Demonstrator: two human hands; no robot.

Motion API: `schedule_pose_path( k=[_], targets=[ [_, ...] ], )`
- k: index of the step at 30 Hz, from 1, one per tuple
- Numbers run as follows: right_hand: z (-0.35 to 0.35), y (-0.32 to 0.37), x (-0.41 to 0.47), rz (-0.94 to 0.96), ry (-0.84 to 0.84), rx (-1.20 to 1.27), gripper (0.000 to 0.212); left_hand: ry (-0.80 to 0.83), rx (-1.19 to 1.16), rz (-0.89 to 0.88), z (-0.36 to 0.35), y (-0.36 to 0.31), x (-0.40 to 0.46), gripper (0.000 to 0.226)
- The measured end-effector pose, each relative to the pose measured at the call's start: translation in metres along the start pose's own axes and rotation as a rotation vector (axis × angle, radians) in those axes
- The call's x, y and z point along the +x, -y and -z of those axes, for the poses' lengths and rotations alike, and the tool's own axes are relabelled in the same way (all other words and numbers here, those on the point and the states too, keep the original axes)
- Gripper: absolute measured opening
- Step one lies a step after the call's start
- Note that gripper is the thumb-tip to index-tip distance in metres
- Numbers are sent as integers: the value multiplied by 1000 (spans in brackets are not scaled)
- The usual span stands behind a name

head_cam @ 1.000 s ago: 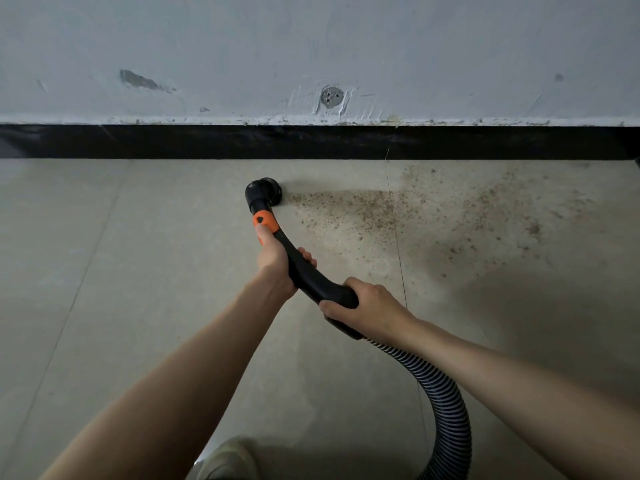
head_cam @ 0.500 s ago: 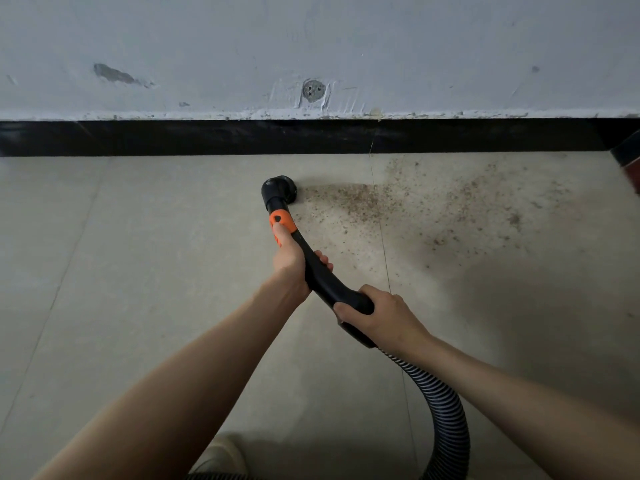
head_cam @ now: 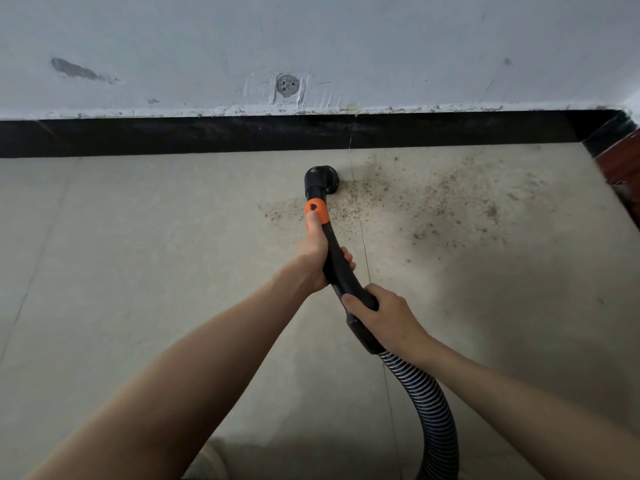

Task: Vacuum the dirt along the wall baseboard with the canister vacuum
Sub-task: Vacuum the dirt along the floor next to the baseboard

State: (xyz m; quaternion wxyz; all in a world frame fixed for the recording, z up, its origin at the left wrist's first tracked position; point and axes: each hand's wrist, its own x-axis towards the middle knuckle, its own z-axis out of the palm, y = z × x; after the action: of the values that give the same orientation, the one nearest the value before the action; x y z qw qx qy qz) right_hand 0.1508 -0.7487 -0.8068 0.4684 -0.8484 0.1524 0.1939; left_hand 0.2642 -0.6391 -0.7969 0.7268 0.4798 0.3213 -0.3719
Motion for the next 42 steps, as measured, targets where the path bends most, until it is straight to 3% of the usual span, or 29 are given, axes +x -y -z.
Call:
schedule_pose_path(
  k=[7,17,25,33,42],
  targets=[
    [-1,-2,-7,-34,-165,-51,29,42,56,44,-18,1,6,68],
    [-3,2,-1,-37,-183,-68,29,57,85,45,-18,-3,10,67],
    [-7,41,30,94,4,-127,32,-53,-93,-68,23,-33,10,76],
    [-35,67,26,195,204,-263,30,-75,-318,-154,95,-29,-17,59],
    [-39,48,-7,127,259,-352,39,-170,-307,-149,88,14,-31,75]
  ],
)
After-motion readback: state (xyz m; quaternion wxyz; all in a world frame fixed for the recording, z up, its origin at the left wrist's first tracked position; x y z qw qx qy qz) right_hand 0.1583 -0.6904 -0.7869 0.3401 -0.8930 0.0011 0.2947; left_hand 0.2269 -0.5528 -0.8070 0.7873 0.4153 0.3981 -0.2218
